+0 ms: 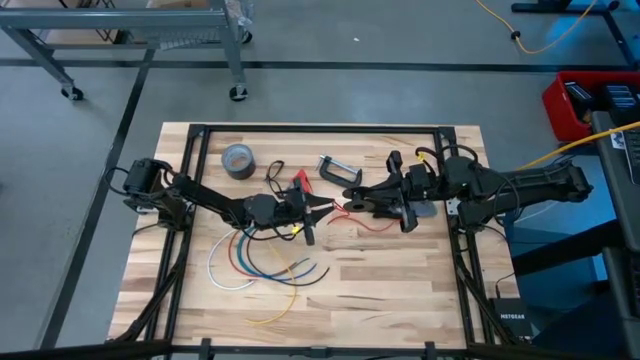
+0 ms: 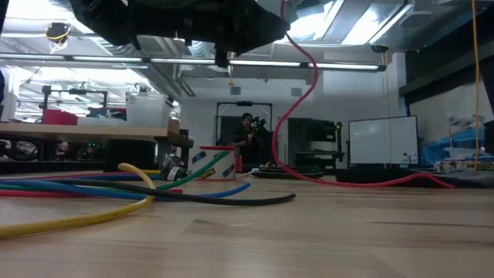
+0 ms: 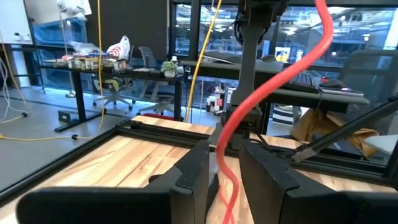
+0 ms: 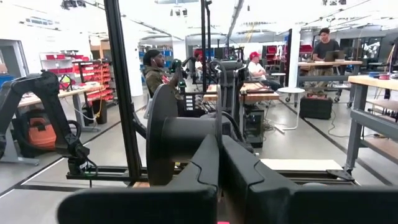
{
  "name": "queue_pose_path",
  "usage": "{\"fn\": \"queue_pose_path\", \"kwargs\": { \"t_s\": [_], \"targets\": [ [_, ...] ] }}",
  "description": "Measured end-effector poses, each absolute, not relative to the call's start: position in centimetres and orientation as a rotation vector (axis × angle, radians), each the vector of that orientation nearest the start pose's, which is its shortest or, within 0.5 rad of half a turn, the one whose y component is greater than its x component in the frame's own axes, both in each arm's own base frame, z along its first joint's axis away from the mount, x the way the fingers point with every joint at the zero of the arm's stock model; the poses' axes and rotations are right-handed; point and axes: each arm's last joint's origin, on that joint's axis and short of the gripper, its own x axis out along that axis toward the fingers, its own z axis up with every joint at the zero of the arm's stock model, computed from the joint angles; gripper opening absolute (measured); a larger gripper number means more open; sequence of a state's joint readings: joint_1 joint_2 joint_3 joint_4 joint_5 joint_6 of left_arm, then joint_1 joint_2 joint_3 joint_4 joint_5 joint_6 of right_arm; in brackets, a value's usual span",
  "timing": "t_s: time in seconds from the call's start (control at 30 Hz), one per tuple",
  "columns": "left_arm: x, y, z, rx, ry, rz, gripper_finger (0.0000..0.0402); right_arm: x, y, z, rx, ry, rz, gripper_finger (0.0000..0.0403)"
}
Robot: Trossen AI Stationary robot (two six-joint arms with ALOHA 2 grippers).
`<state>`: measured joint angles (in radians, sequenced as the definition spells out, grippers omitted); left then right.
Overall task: Coil cords
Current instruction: Coil the orange wire on the spool
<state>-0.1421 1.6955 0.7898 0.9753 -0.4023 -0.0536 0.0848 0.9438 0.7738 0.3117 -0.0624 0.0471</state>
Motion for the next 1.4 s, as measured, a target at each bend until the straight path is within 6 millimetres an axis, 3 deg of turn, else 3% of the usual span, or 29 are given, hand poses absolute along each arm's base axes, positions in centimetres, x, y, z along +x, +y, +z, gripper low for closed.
{"fn": "queue_pose_path", "kwargs": {
  "t_s": [0.37, 0.63, 1.4],
  "targets": [
    [34.4, -3.8, 21.5, -0.093, -0.067, 0.258, 0.0082, 22.4, 2.1, 34.3, 0.048, -0.138, 0.149, 0.0005],
    [34.4, -3.8, 20.6, -0.118, 0.022, 0.261, 0.0082, 22.4, 2.1, 34.4, 0.048, -0.154, 0.15, 0.0005],
    [34.4, -3.8, 21.0, -0.165, -0.025, 0.258, 0.0081, 22.4, 2.1, 34.9, 0.046, -0.21, 0.149, 0.0005]
  ]
}}
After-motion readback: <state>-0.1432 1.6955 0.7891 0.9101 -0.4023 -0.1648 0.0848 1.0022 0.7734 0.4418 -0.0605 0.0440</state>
